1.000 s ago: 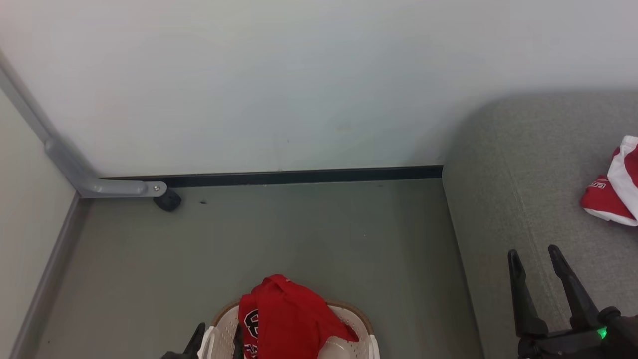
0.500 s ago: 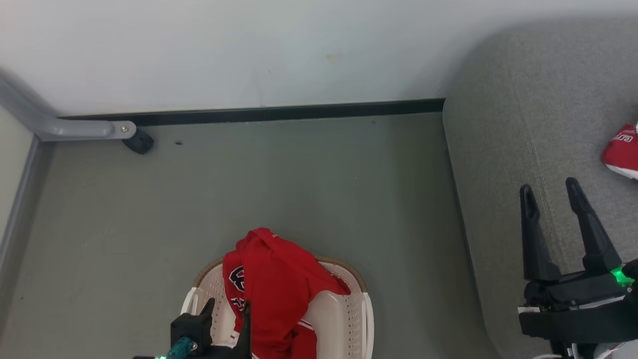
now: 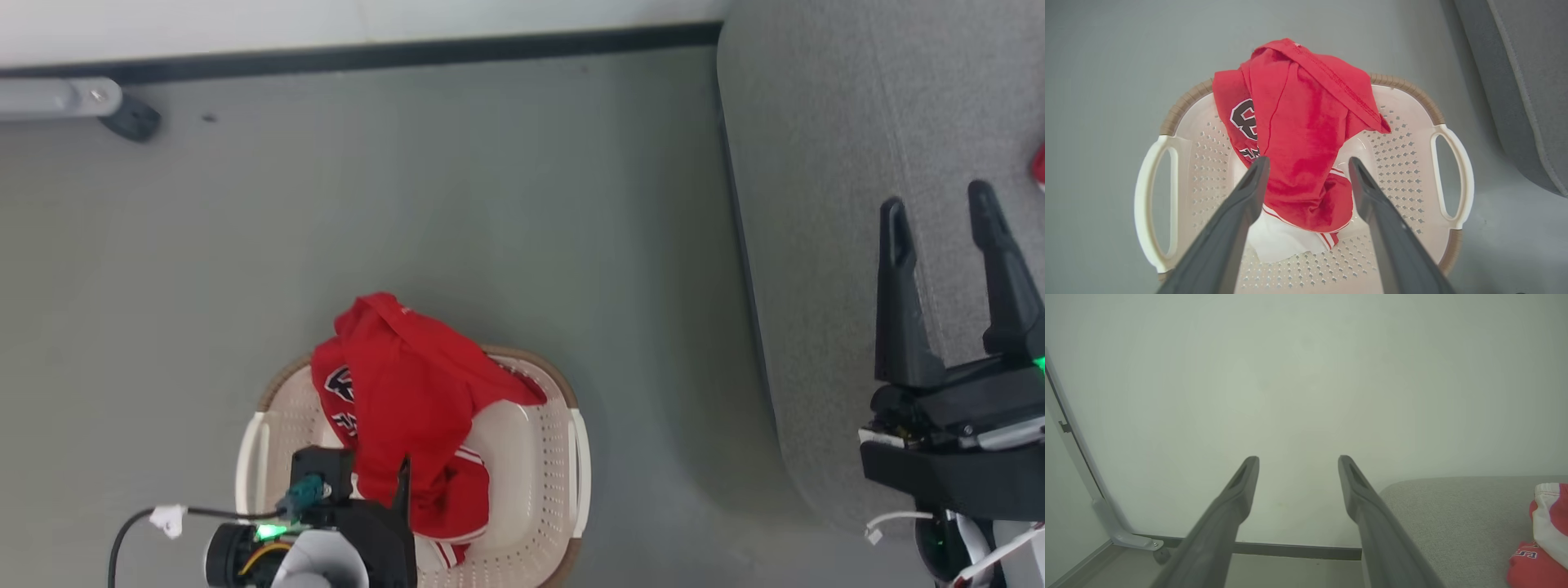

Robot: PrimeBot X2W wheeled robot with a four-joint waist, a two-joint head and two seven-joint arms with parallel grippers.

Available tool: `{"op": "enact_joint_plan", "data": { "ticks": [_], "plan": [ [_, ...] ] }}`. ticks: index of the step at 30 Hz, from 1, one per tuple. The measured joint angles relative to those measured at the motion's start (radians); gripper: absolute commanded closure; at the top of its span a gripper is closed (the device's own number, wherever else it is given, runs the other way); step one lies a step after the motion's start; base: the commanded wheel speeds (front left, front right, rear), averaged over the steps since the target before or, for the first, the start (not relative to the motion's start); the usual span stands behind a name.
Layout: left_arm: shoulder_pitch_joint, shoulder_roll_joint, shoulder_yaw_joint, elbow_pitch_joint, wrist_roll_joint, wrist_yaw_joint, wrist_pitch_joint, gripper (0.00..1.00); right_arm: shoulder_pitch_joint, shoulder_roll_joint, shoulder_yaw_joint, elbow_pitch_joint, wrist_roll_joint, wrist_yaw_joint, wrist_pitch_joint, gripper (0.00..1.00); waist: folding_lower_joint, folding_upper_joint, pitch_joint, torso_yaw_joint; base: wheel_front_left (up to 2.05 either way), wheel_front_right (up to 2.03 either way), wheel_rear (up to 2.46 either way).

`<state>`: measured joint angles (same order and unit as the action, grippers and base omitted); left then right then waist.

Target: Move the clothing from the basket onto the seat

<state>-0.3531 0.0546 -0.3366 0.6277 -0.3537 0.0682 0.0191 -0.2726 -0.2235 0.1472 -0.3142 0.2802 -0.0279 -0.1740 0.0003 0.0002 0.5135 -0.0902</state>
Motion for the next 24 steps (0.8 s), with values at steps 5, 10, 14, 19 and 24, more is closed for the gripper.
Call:
{"op": "enact_joint_plan", "data": {
  "ticks": [5, 10, 14, 19, 24],
  "plan": [
    [-0.073, 0.002, 0.002, 0.07, 0.0, -0.016, 0.034, 0.0, -0.042, 0.005, 0.001, -0.04, -0.008, -0.007, 0.002, 0.0, -0.0001, 0.0, 0.074, -0.023, 0.0, 0.0, 0.0],
    [-0.139, 0.012, 0.013, 0.141, -0.006, -0.026, 0.081, 0.0, -0.093, 0.014, 0.01, -0.087, -0.009, -0.007, 0.001, 0.0, -0.0001, 0.0001, 0.149, -0.046, 0.0, 0.0, 0.0],
    [-0.2, 0.028, 0.042, 0.183, -0.02, -0.026, 0.105, 0.0, -0.144, 0.015, 0.018, -0.126, -0.019, -0.007, 0.002, 0.0, -0.0002, 0.0, 0.209, -0.063, 0.0, 0.0, 0.0],
    [-0.256, 0.046, 0.066, 0.238, -0.03, -0.026, 0.123, 0.0, -0.199, 0.014, 0.016, -0.159, -0.035, -0.007, 0.002, 0.0, -0.0001, 0.0001, 0.283, -0.083, 0.0, 0.0, 0.0],
    [-0.314, 0.048, 0.075, 0.279, -0.036, -0.042, 0.139, 0.0, -0.234, 0.007, 0.007, -0.186, -0.044, -0.007, 0.006, 0.0, -0.0001, 0.0001, 0.35, -0.098, 0.0, 0.0, 0.0]
  ]
}}
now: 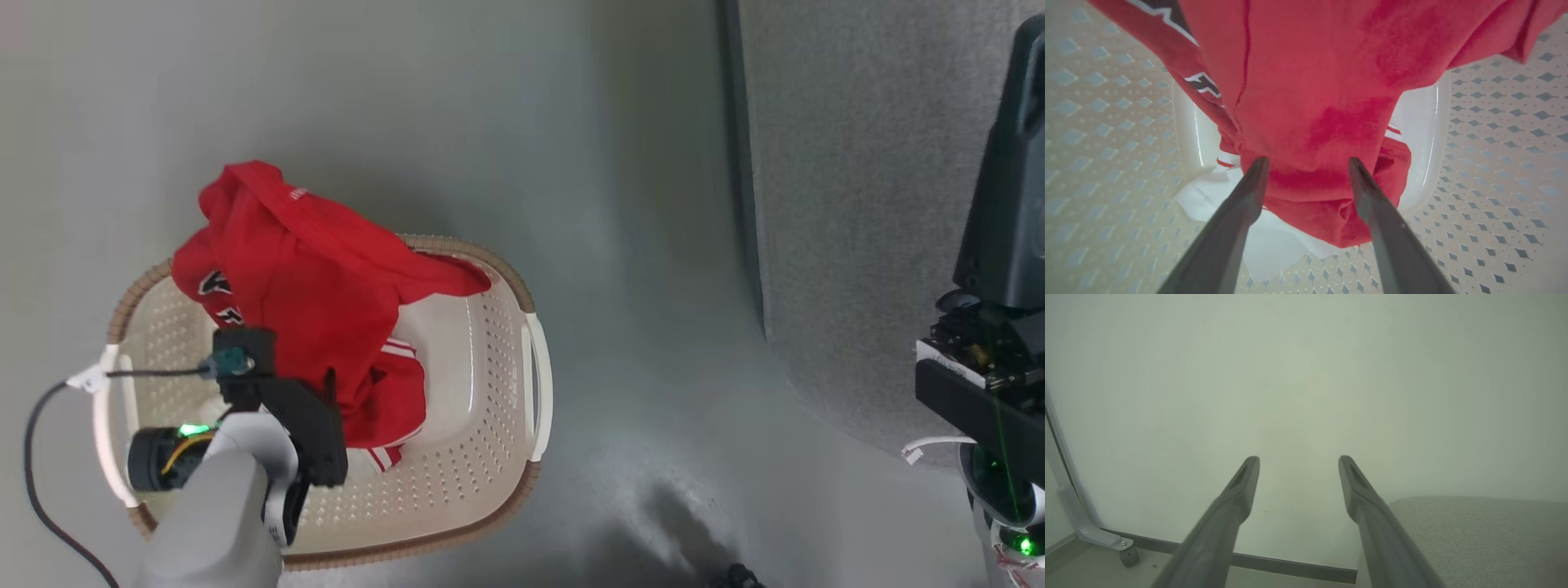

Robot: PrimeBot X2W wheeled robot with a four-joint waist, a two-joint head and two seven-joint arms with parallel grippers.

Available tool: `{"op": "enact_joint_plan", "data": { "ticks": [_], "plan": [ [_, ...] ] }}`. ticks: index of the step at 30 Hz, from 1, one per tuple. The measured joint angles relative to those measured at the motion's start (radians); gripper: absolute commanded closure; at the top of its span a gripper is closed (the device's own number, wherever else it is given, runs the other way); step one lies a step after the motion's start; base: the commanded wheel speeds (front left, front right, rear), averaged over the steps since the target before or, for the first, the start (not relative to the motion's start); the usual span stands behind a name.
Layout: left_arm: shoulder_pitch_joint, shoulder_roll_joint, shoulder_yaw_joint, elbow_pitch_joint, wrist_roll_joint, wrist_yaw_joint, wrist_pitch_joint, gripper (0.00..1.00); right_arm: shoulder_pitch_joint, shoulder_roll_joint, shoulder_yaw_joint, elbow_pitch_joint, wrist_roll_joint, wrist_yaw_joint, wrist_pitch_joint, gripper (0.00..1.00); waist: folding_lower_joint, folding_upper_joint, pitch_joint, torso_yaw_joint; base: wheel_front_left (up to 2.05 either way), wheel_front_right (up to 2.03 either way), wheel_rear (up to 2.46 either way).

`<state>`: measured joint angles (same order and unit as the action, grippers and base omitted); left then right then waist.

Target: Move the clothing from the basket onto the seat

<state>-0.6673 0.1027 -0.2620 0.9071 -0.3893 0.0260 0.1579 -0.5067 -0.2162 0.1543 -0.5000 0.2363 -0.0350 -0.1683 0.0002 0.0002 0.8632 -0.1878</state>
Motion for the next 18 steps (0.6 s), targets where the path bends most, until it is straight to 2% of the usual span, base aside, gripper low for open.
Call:
{"op": "enact_joint_plan", "data": {
  "ticks": [8, 18],
  "plan": [
    [-0.068, 0.007, 0.039, 0.073, -0.046, -0.001, 0.005, 0.0, -0.038, -0.004, 0.001, -0.007, -0.021, 0.0, 0.0, 0.0, 0.0, 0.0, 0.079, -0.011, 0.0, 0.0, 0.0],
    [-0.114, 0.007, 0.07, 0.153, -0.068, -0.008, 0.013, 0.0, -0.037, -0.012, 0.005, -0.015, -0.038, 0.0, 0.005, 0.0, -0.0001, -0.0002, 0.116, -0.021, 0.0, 0.0, 0.0]
  ]
}}
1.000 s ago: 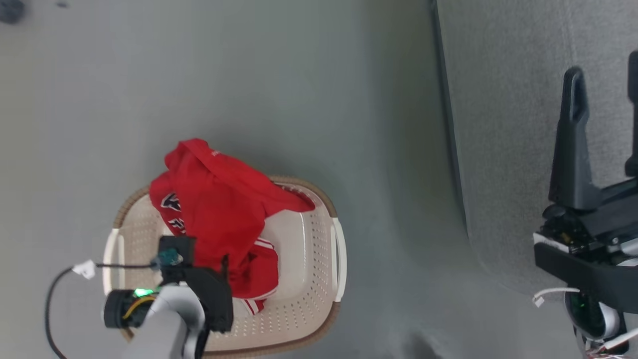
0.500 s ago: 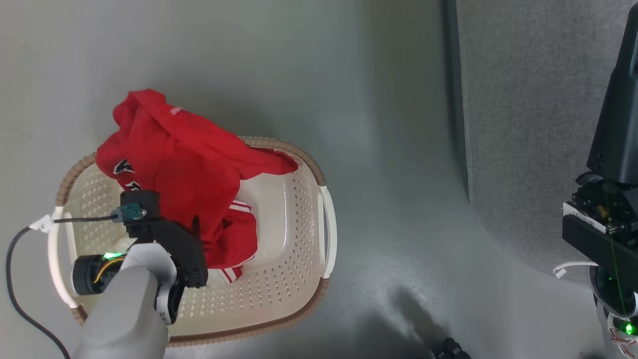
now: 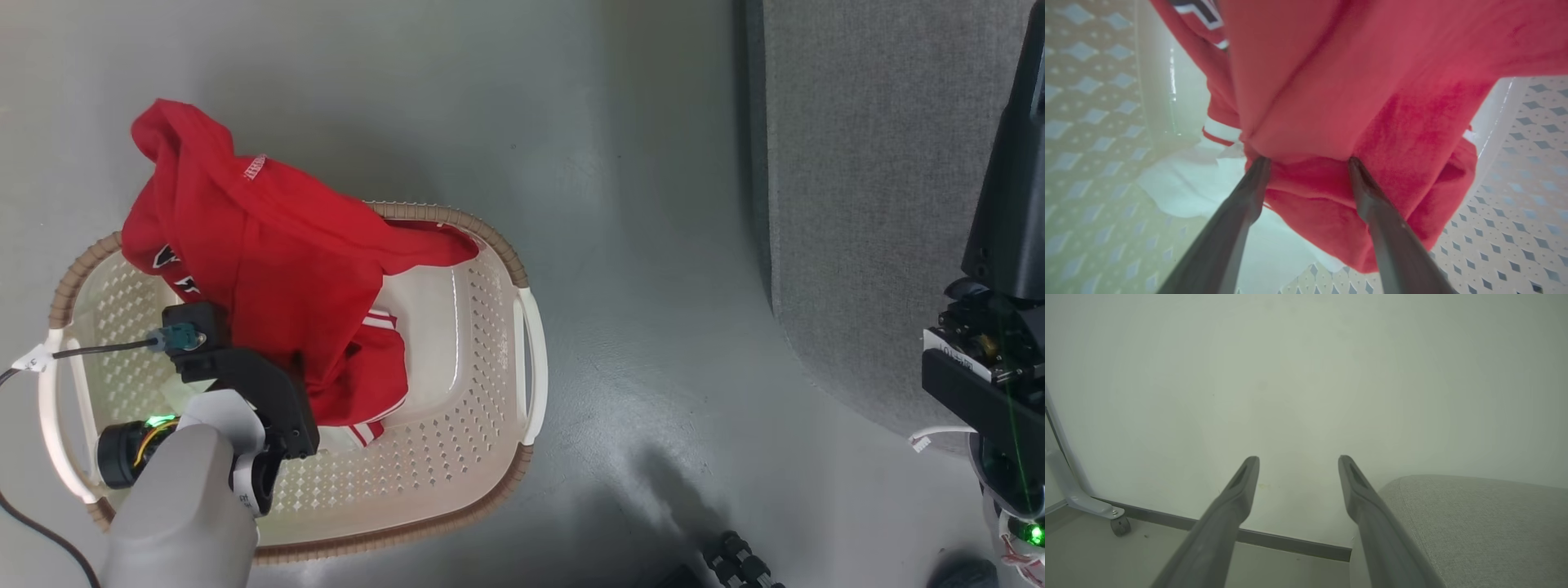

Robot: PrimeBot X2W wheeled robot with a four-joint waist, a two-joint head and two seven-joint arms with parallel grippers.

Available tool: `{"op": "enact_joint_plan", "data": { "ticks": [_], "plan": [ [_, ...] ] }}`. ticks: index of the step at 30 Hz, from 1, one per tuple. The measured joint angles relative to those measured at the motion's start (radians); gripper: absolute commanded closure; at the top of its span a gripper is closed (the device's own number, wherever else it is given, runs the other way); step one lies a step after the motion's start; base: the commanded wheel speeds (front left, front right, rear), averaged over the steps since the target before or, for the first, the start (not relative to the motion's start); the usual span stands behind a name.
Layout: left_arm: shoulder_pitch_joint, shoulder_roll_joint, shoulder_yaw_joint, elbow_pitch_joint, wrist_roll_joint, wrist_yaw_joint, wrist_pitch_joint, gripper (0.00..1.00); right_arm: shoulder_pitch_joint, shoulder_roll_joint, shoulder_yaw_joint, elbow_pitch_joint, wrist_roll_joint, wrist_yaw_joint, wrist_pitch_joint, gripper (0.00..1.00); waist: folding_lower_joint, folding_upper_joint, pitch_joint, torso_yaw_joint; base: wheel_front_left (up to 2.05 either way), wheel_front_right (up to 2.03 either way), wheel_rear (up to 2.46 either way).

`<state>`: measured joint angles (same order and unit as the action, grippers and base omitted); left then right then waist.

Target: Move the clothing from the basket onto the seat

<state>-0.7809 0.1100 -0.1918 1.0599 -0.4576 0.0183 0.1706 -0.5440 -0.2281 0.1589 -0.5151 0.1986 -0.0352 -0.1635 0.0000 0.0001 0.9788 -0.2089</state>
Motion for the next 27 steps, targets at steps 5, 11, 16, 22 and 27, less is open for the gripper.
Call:
{"op": "enact_joint_plan", "data": {
  "ticks": [5, 11, 16, 22, 27],
  "plan": [
    [-0.019, -0.004, 0.007, 0.029, -0.026, -0.01, 0.001, 0.18, 0.001, -0.009, -0.008, -0.012, -0.011, -0.001, 0.004, 0.0, 0.0, 0.0, 0.008, -0.002, 0.0, 0.0, 0.0],
    [-0.04, -0.009, 0.004, 0.062, -0.027, -0.02, 0.003, 1.0, 0.001, -0.01, -0.007, -0.017, -0.014, -0.001, 0.005, 0.0, 0.0, -0.0001, 0.01, -0.001, 0.0, 0.0, 0.0],
    [-0.056, -0.015, -0.002, 0.088, -0.026, -0.029, -0.005, 1.0, 0.001, -0.01, -0.008, -0.008, -0.014, -0.001, 0.005, 0.0, 0.0, 0.0, 0.004, 0.004, 0.0, 0.0, 0.0],
    [-0.056, -0.018, -0.006, 0.11, -0.026, -0.047, -0.034, 1.0, 0.002, -0.009, -0.007, 0.02, -0.014, -0.001, 0.002, 0.0, 0.0, 0.0, -0.019, 0.01, 0.0, 0.0, 0.0],
    [-0.056, -0.023, -0.013, 0.12, -0.024, -0.064, -0.07, 1.0, 0.007, -0.009, -0.015, 0.053, -0.013, -0.001, -0.007, 0.0, 0.0, -0.0001, -0.048, 0.019, 0.0, 0.0, 0.0]
  ]
}}
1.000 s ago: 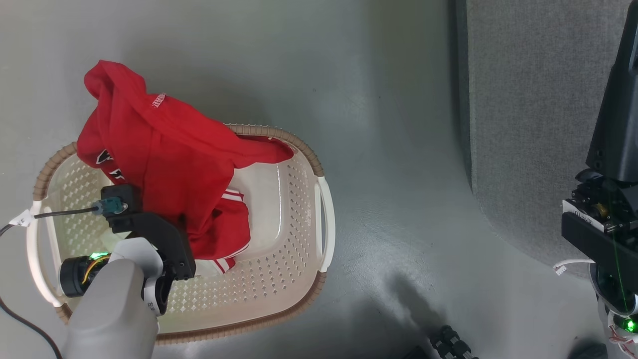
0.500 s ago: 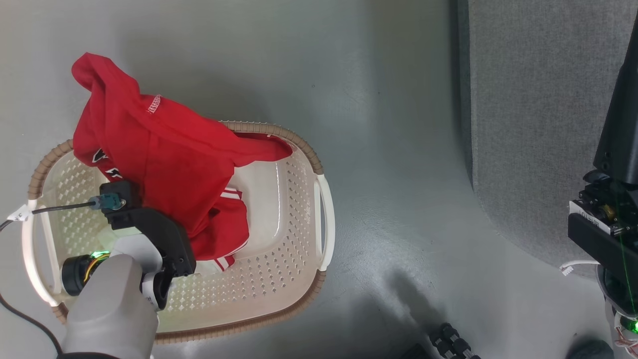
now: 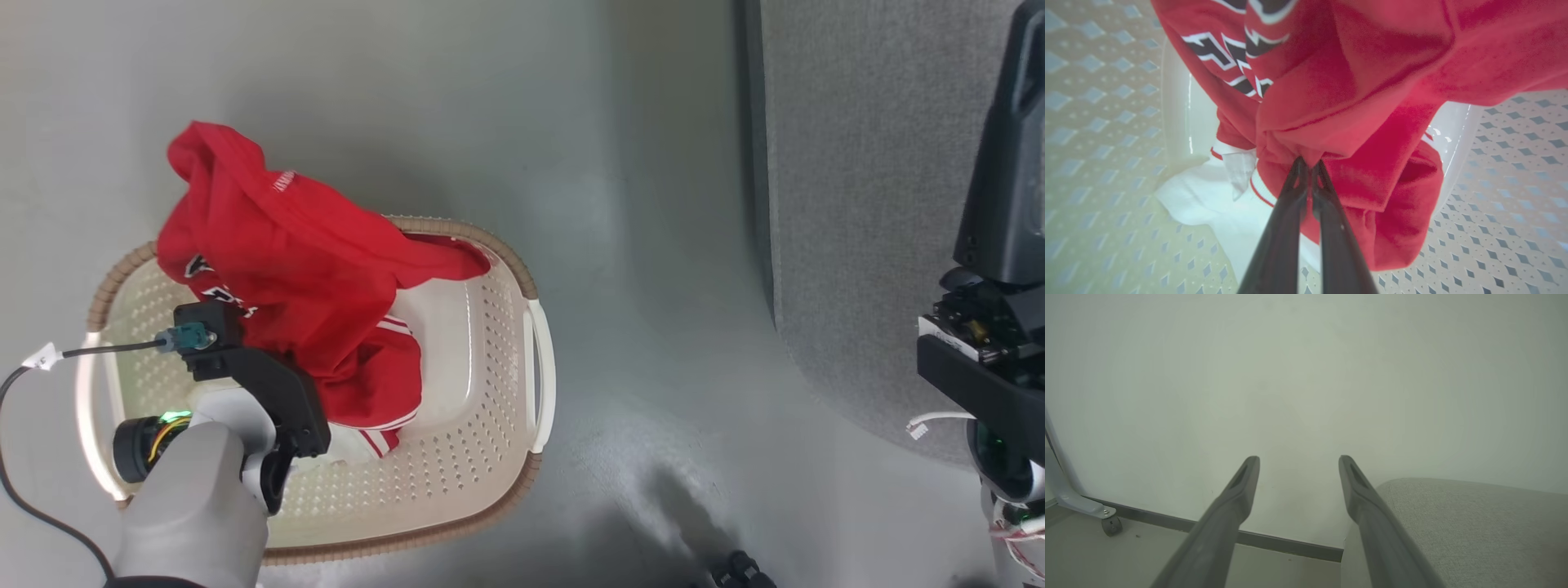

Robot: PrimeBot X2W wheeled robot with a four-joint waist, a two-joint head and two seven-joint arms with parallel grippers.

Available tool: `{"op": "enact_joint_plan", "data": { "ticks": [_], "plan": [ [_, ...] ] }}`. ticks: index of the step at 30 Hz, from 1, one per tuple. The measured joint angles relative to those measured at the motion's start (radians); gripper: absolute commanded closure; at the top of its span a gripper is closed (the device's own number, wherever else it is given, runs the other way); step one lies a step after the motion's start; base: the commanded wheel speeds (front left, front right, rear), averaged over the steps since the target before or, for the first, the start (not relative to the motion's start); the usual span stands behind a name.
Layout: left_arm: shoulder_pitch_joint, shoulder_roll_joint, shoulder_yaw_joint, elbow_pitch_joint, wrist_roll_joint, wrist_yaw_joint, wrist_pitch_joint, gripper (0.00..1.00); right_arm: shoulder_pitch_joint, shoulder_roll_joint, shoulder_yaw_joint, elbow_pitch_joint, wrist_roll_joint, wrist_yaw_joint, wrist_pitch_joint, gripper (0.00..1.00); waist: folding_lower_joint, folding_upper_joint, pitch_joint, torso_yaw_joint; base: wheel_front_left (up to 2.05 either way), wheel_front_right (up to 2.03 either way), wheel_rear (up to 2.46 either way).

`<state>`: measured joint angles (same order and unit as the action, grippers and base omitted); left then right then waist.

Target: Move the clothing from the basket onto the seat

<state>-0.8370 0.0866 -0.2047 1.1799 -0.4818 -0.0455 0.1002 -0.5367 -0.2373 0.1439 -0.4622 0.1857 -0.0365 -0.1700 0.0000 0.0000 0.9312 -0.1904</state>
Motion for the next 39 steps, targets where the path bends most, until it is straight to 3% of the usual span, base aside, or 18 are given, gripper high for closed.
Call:
{"op": "enact_joint_plan", "data": {
  "ticks": [11, 20, 39],
  "plan": [
    [0.041, -0.013, -0.024, 0.023, 0.009, -0.025, -0.089, 1.0, 0.02, 0.002, 0.01, 0.126, 0.027, 0.003, -0.026, 0.0, -0.0001, 0.0, -0.096, 0.02, 0.0, 0.0, 0.0],
    [0.092, -0.025, -0.061, 0.028, 0.045, -0.035, -0.174, 1.0, 0.063, 0.0, 0.008, 0.232, 0.058, 0.026, -0.037, 0.0, -0.0001, 0.0, -0.205, 0.032, 0.0, 0.0, 0.0],
    [0.151, -0.038, -0.108, -0.049, 0.073, -0.053, -0.33, 1.0, 0.205, 0.002, -0.015, 0.387, 0.12, 0.039, -0.053, 0.0, -0.0002, -0.0001, -0.439, 0.093, 0.0, 0.0, 0.0]
  ]
}}
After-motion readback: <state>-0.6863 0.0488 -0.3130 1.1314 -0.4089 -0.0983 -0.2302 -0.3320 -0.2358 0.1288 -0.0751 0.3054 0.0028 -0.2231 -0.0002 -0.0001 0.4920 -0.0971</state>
